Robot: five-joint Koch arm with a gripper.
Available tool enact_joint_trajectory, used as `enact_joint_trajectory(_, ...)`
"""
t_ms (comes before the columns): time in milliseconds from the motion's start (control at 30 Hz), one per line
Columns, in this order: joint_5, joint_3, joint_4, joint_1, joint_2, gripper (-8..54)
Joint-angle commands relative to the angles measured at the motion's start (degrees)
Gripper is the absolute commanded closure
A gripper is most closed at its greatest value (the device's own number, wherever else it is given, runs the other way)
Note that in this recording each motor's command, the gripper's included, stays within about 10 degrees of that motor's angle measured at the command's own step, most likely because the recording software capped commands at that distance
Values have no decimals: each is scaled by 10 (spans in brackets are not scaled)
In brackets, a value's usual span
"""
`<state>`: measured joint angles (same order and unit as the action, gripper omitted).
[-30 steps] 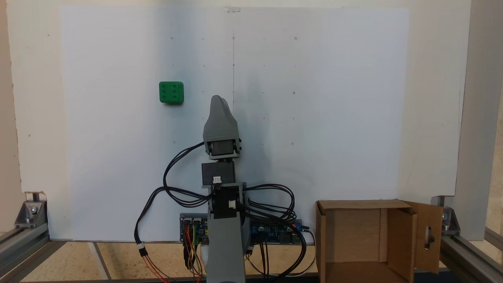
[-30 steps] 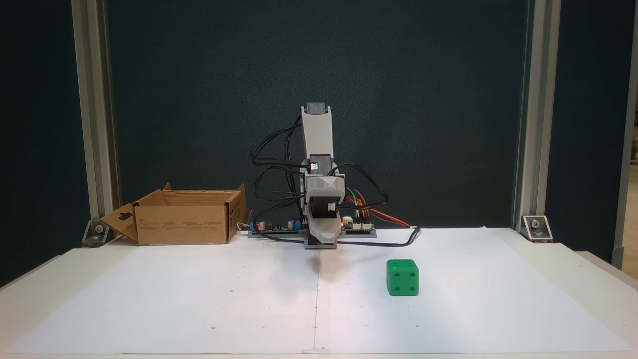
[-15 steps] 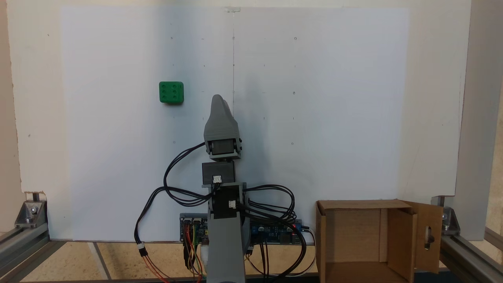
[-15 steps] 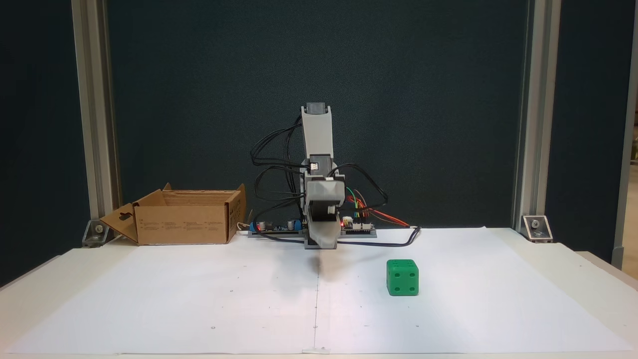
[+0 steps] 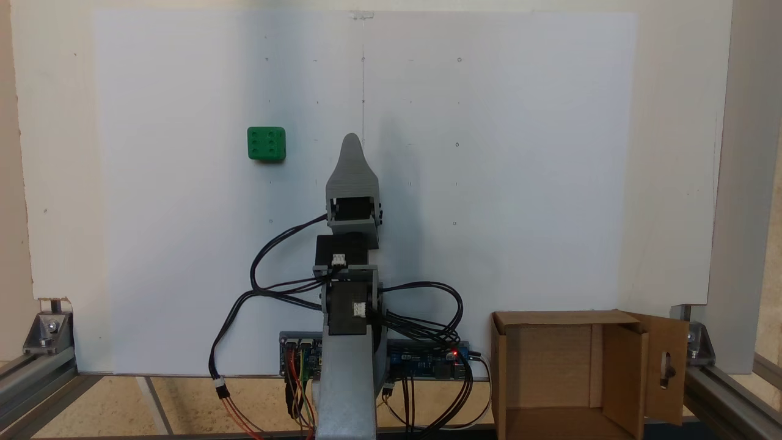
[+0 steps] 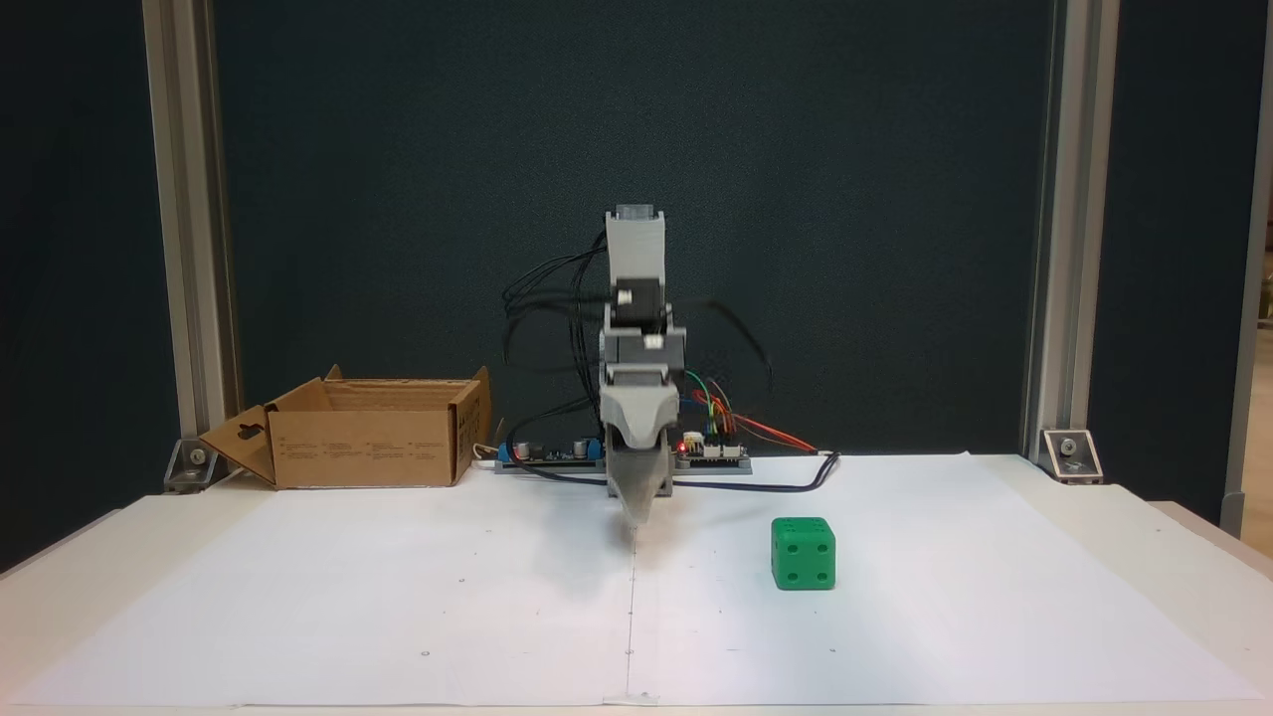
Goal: Grasp a green dice and put it in the bin.
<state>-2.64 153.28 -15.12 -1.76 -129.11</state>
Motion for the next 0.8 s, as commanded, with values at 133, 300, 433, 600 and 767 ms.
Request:
enact_joint_trajectory(133,-15,-166,240,8,-62,36)
enact_joint_trajectory(300,20,-260,423,-11,-27,40)
enact_joint_trajectory(433,31,-323,568,-33,15,40)
enact_joint_trajectory(600,77,-450,740,-70,84,40)
enact_joint_trajectory(767,131,-566,900,-104,148,40)
